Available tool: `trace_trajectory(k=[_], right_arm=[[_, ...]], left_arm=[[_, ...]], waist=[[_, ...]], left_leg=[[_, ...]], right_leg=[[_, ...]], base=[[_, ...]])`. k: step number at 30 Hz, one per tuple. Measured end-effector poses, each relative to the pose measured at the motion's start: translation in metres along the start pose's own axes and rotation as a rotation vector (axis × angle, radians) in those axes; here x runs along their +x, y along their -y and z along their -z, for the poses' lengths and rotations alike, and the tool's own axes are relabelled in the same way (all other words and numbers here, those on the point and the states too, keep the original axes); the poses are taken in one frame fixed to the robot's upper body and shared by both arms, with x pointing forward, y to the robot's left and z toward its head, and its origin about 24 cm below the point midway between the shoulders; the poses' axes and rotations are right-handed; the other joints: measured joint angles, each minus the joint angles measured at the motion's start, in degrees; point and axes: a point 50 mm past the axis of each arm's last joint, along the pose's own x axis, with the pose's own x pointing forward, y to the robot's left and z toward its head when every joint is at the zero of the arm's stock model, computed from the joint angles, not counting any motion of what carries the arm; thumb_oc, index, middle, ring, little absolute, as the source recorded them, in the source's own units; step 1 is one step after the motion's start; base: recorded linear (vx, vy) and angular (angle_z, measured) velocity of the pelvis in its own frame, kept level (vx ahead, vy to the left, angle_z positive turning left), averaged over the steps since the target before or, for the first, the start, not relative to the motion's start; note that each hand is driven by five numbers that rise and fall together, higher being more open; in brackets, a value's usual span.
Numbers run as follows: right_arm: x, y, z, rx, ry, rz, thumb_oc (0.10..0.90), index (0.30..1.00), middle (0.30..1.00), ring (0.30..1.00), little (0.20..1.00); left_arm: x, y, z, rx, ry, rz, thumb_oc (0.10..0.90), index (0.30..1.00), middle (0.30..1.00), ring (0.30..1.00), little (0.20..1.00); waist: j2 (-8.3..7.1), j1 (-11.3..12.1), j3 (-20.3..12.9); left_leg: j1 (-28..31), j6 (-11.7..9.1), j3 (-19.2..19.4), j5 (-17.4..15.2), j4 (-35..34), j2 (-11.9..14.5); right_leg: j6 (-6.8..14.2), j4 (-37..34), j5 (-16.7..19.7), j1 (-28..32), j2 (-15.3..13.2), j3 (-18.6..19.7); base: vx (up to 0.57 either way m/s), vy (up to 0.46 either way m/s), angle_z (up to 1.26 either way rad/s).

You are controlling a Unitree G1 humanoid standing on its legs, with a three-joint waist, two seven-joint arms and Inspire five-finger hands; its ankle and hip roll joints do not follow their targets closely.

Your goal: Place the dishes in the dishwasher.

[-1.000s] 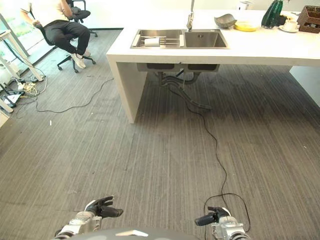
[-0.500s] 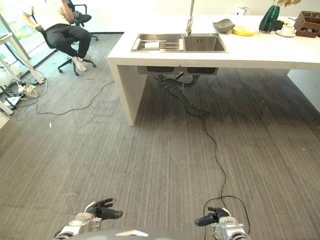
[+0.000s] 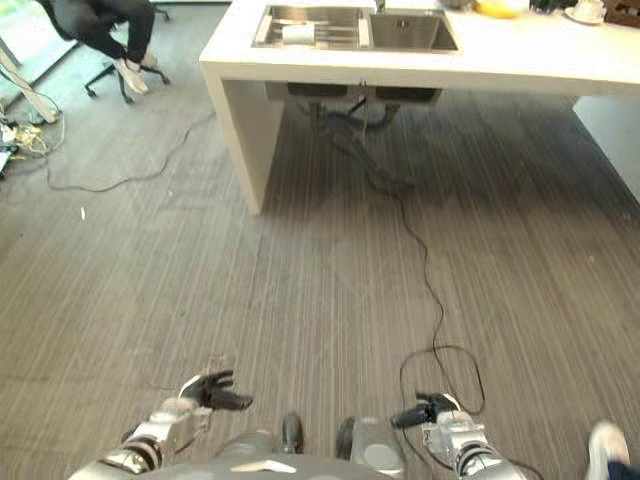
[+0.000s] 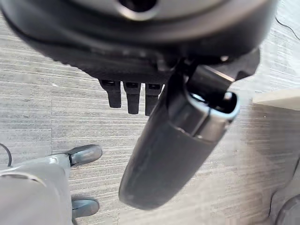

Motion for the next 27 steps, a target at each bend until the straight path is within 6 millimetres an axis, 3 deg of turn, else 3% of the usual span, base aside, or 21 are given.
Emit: trace_trajectory(k=[2, 3, 4, 6, 7, 10, 11, 13, 14, 15, 16, 18, 19, 20, 22, 23, 25, 26, 27], right_arm=[[0.0, 0.001, -0.004, 0.003, 0.012, 0.006, 0.8, 0.9, 0.9, 0.9, 0.9], [0.0, 0.001, -0.003, 0.007, 0.015, 0.008, 0.8, 0.9, 0.9, 0.9, 0.9], [0.0, 0.001, -0.006, 0.007, 0.027, 0.007, 0.8, 0.9, 0.9, 0.9, 0.9], [0.0, 0.002, -0.01, 0.018, 0.039, 0.014, 0.8, 0.9, 0.9, 0.9, 0.9], [0.0, 0.004, -0.01, 0.042, 0.039, 0.023, 0.8, 0.9, 0.9, 0.9, 0.9], [-0.001, 0.007, -0.002, 0.06, 0.018, 0.027, 0.8, 0.9, 0.9, 0.9, 0.9], [-0.001, 0.007, 0.0, 0.059, 0.013, 0.023, 0.8, 0.9, 0.9, 0.9, 0.9], [-0.002, 0.006, 0.009, 0.058, -0.009, 0.005, 0.8, 0.9, 0.9, 0.9, 0.9], [-0.003, 0.007, 0.017, 0.057, -0.033, 0.004, 0.8, 0.9, 0.9, 0.9, 0.9], [-0.004, 0.01, 0.026, 0.058, -0.064, 0.015, 0.8, 0.9, 0.9, 0.9, 0.9], [-0.004, 0.009, 0.029, 0.053, -0.074, 0.015, 0.8, 0.9, 0.9, 0.9, 0.9], [-0.004, 0.01, 0.026, 0.036, -0.068, 0.003, 0.8, 0.9, 0.9, 0.9, 0.9], [-0.004, 0.011, 0.018, 0.031, -0.032, 0.004, 0.8, 0.9, 0.9, 0.9, 0.9], [-0.004, 0.01, 0.019, 0.031, -0.027, 0.002, 0.8, 0.9, 0.9, 0.9, 0.9], [-0.004, 0.009, 0.017, 0.006, -0.014, 0.002, 0.8, 0.9, 0.9, 0.9, 0.9], [-0.004, 0.01, 0.017, 0.011, -0.019, 0.009, 0.8, 0.9, 0.9, 0.9, 0.9], [-0.003, 0.012, 0.014, 0.009, -0.017, 0.02, 0.8, 0.9, 0.9, 0.9, 0.9], [-0.004, 0.015, 0.017, 0.015, -0.022, 0.031, 0.8, 0.9, 0.9, 0.9, 0.9], [-0.004, 0.018, 0.017, 0.022, -0.024, 0.035, 0.8, 0.9, 0.9, 0.9, 0.9]], left_arm=[[0.0, -0.002, -0.002, -0.012, 0.005, -0.017, 0.8, 0.9, 0.9, 0.9, 0.9], [0.0, -0.002, -0.005, -0.021, 0.013, -0.019, 0.8, 0.9, 0.9, 0.9, 0.9], [0.001, -0.002, -0.011, -0.034, 0.029, -0.018, 0.8, 0.9, 0.9, 0.9, 0.9], [0.002, -0.002, -0.019, -0.052, 0.048, -0.023, 0.8, 0.9, 0.9, 0.9, 0.9], [0.002, -0.004, -0.018, -0.068, 0.046, -0.034, 0.8, 0.9, 0.9, 0.9, 0.9], [0.001, -0.009, -0.016, -0.108, 0.052, -0.057, 0.8, 0.9, 0.9, 0.9, 0.9], [0.001, -0.01, -0.016, -0.115, 0.054, -0.06, 0.8, 0.9, 0.9, 0.9, 0.9], [-0.002, -0.012, -0.01, -0.126, 0.059, -0.066, 0.8, 0.9, 0.9, 0.9, 0.9], [-0.004, -0.009, -0.003, -0.16, 0.056, -0.062, 0.8, 0.9, 0.9, 0.9, 0.9], [-0.007, -0.005, 0.01, -0.195, 0.033, -0.054, 0.8, 0.9, 0.9, 0.9, 0.9], [-0.009, -0.005, 0.012, -0.214, 0.037, -0.052, 0.8, 0.9, 0.9, 0.9, 0.9], [-0.011, -0.007, 0.014, -0.25, 0.04, -0.055, 0.8, 0.9, 0.9, 0.9, 0.9], [-0.011, -0.007, 0.006, -0.266, 0.075, -0.053, 0.8, 0.9, 0.9, 0.9, 0.9], [-0.013, -0.008, -0.009, -0.282, 0.135, -0.04, 0.8, 0.9, 0.9, 0.9, 0.9], [-0.016, -0.007, -0.039, -0.289, 0.235, -0.008, 0.8, 0.9, 0.9, 0.9, 0.9], [-0.022, -0.005, -0.06, -0.303, 0.33, 0.016, 0.8, 0.9, 0.9, 0.9, 0.9], [-0.031, -0.003, -0.096, -0.295, 0.469, 0.051, 0.8, 0.9, 0.9, 0.9, 0.9], [-0.038, -0.003, -0.112, -0.285, 0.532, 0.066, 0.8, 0.9, 0.9, 0.9, 0.9], [-0.045, -0.006, -0.126, -0.277, 0.599, 0.064, 0.8, 0.9, 0.9, 0.9, 0.9]], waist=[[-0.98, 0.0, 0.2], [-1.2, 0.0, 0.2], [-1.25, -0.1, 0.5], [-1.8, -0.4, 1.6], [-1.78, -1.4, 2.1], [-1.38, -1.9, 2.4], [-1.49, -2.0, 2.3], [-2.24, -2.2, 1.5], [-1.03, -2.7, 0.7], [0.68, -2.8, -1.0], [1.34, -2.1, -1.5], [0.58, -0.4, -2.8], [0.2, 0.2, -3.4], [-0.24, 0.6, -3.3], [-2.25, 1.7, -3.6], [-2.77, 2.9, -3.1], [-4.32, 3.9, -2.1], [-4.15, 4.2, -1.6], [-3.57, 5.4, -1.6]], left_leg=[[0.2, 0.1, 0.1, -0.1, -0.8, -0.7], [0.1, 0.0, -0.6, -0.1, -1.0, -0.9], [-0.5, -0.1, -0.8, -0.1, -1.0, -1.1], [-1.0, -0.1, -1.2, 0.0, -0.5, -2.5], [-0.5, 0.9, -2.5, -0.5, -0.1, -3.3], [2.1, 0.3, -5.1, -2.4, 0.0, -3.3], [2.8, 0.4, -5.8, -2.7, 0.0, -3.2], [5.1, -1.7, -8.4, -5.0, -0.2, -3.0], [6.3, -3.3, -10.2, -6.4, 0.4, -1.2], [7.4, -4.8, -10.8, -7.0, 0.5, 1.9], [5.7, -6.4, -10.9, -7.8, 7.3, 3.4], [0.0, -8.8, -11.5, -7.5, 20.7, 4.9], [-6.2, -10.1, -12.4, -6.7, 32.2, 5.9], [-11.3, -10.1, -12.6, -3.1, 42.3, 7.3], [-16.3, -9.3, -10.6, 5.0, 49.3, 10.0], [-18.0, -9.2, -7.1, 2.7, 50.5, 11.9], [-20.1, -9.5, -7.1, -1.9, 44.2, 7.7], [-20.5, -9.0, -7.2, -3.0, 38.2, 5.6], [-19.8, -9.0, -8.5, -2.6, 26.7, 2.8]], right_leg=[[2.0, -5.3, 0.0, -1.6, -2.8, 0.4], [3.6, -12.0, 1.1, -2.5, -3.9, 0.5], [4.5, -21.8, 2.8, -2.1, -4.5, 0.5], [7.0, -34.9, 7.5, -1.7, -7.1, 1.1], [6.5, -41.2, 10.7, -0.8, -8.5, 0.9], [6.4, -40.1, 14.4, -0.1, -8.3, 2.1], [5.8, -39.3, 15.0, 0.4, -7.9, 2.0], [5.0, -36.6, 15.4, 2.4, -6.7, 2.1], [0.4, -35.1, 17.8, 3.8, -5.2, 2.5], [-2.6, -33.0, 15.8, 4.5, -2.4, 1.1], [-4.3, -32.5, 14.3, 6.3, -1.0, 0.2], [-6.2, -31.9, 11.5, 8.0, 1.3, -0.1], [-7.5, -28.9, 7.9, 7.4, 2.0, -1.4], [-8.0, -28.7, 7.1, 8.0, 2.7, -2.4], [-10.6, -30.3, 4.5, 11.4, 3.9, -4.2], [-10.5, -31.2, 4.0, 13.3, 4.5, -4.6], [-10.6, -33.8, 2.6, 16.3, 3.8, -3.7], [-10.3, -35.2, 2.5, 18.0, 3.8, -3.6], [-10.0, -36.2, 1.8, 19.1, 3.5, -2.4]], base=[[0.29, -0.093, 0.07], [0.26, -0.137, 0.19], [0.31, -0.145, 0.19], [0.32, -0.116, 0.26], [0.4, -0.121, 0.3], [0.39, -0.135, 0.43], [0.4, -0.21, 0.49], [0.53, -0.348, 0.63], [0.36, -0.275, 0.68], [0.18, -0.156, 0.57], [0.14, -0.234, 0.14], [0.21, -0.359, -0.08], [0.13, -0.278, 0.06], [0.19, -0.33, 0.16], [0.25, -0.299, 0.38], [0.27, -0.1, 0.47], [0.28, -0.079, 0.36], [0.2, -0.051, 0.03], [0.33, -0.058, -0.08]])
